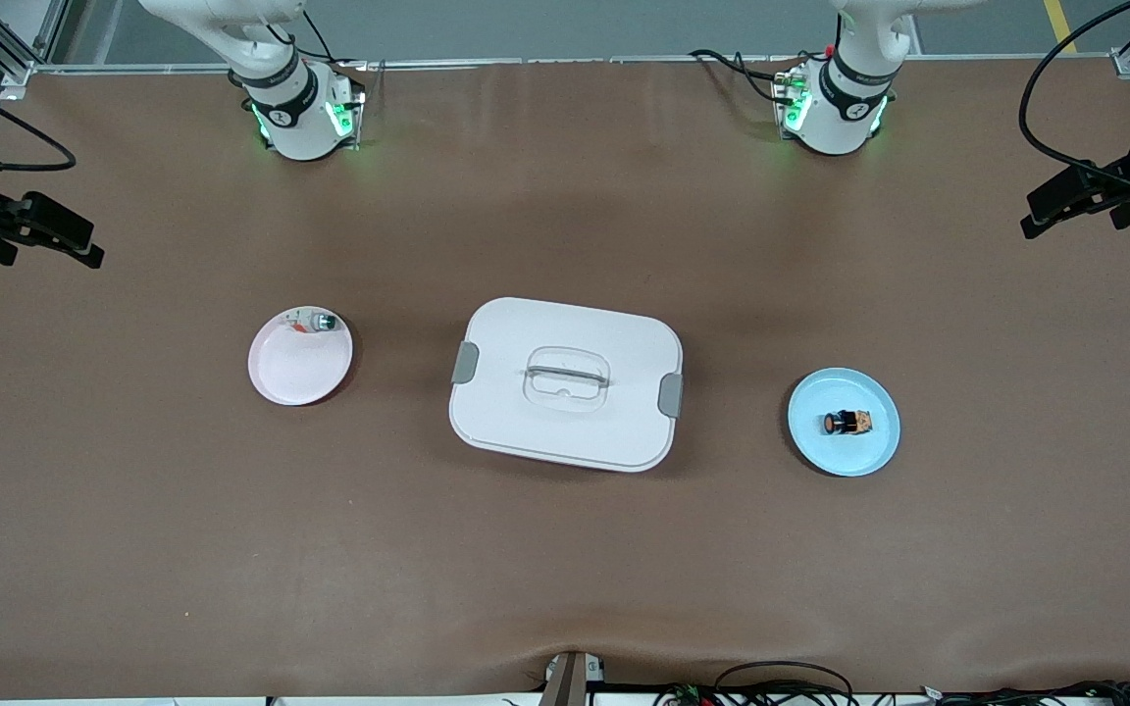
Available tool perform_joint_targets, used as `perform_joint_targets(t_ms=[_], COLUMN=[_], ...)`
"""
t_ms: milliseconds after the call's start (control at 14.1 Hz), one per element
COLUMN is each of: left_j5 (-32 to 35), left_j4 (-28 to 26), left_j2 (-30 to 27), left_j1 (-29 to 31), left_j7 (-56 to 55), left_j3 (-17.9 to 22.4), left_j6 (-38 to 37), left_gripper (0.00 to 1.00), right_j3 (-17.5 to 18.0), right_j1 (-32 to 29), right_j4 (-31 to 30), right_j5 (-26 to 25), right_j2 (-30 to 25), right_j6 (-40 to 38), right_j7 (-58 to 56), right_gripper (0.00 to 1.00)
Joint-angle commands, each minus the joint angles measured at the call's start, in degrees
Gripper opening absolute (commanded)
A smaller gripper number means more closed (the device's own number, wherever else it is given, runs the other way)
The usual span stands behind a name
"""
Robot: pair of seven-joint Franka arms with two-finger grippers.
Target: Transfer orange switch to right arm and place
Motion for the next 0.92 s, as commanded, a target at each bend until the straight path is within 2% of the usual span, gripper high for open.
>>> perform_joint_targets(t_ms=[0,495,849], left_j5=[1.1,1.2,1.1], left_j4=[0.2,1.4,-0.6], left_j2=[-0.5,2.2,4.6], left_j1=[0.2,1.1,1.0], left_j7=[0.8,1.8,5.7], left_j3=[0.0,0.0,0.0], left_j6=[0.0,0.0,0.7], left_gripper=[1.0,1.0,1.0], right_j3=[0.4,0.4,0.4], right_j1=[-0.7,-0.5,-0.5], right_j4=[1.2,1.6,1.3], right_j5=[0.4,-0.1,0.2], right_j2=[-0.1,0.2,0.2], right_j6=[-1.4,-3.0,-3.1], right_j7=[0.1,-0.1,0.2], right_gripper=[1.0,1.0,1.0])
